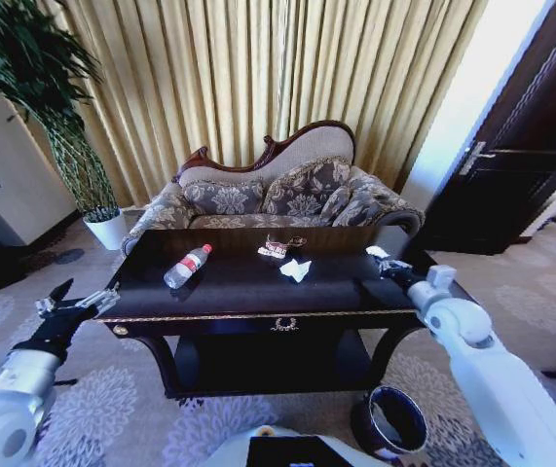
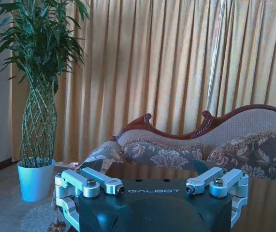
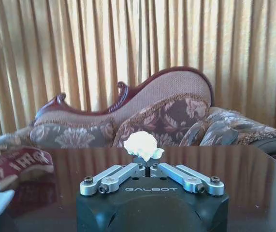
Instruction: Move to the front of the table and place the trash on the table into the trash bin.
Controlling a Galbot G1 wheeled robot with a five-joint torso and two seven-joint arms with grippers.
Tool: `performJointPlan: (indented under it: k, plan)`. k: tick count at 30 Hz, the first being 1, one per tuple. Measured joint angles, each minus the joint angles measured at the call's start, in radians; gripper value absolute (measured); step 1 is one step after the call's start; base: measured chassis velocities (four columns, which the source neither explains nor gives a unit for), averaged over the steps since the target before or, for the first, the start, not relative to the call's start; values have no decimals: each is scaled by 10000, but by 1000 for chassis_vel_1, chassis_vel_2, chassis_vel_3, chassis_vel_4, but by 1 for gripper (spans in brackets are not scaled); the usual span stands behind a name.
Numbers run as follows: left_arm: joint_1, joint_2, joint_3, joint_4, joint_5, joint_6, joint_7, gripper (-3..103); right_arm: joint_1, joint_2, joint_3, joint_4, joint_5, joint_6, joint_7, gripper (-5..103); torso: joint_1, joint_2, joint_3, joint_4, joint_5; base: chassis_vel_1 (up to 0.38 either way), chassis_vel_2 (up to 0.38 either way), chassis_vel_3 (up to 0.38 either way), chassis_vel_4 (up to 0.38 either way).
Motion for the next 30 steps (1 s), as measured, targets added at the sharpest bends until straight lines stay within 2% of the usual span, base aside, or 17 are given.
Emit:
performJointPlan:
  k: [3, 4, 10, 14, 30]
  plan:
    - [17, -11, -43, 0, -3, -16, -12, 100, -656, 627, 413, 767, -182, 94, 259, 0, 0, 0, 0, -2, 3, 0, 0, 0, 0]
    - [17, -11, -43, 0, -3, -16, -12, 100, -656, 627, 413, 767, -182, 94, 259, 0, 0, 0, 0, -2, 3, 0, 0, 0, 0]
    - [3, 76, -118, 0, -45, -27, -26, 100, -1697, 1665, 936, 2051, -976, 251, 418, 0, 0, 0, 0, 0, -1, 0, 0, 0, 0]
    - [23, 114, -120, 0, -53, -28, -19, 100, -2284, 1949, 1152, 2549, -1308, 249, 411, 0, -1, 1, 0, -3, -1, 0, 0, 0, 0]
    - [133, 47, -148, 0, -55, -33, -9, 100, -2420, 1913, 1263, 2561, -1278, 450, 399, 0, -1, 0, 1, -1, 3, 35, -39, -46, 36]
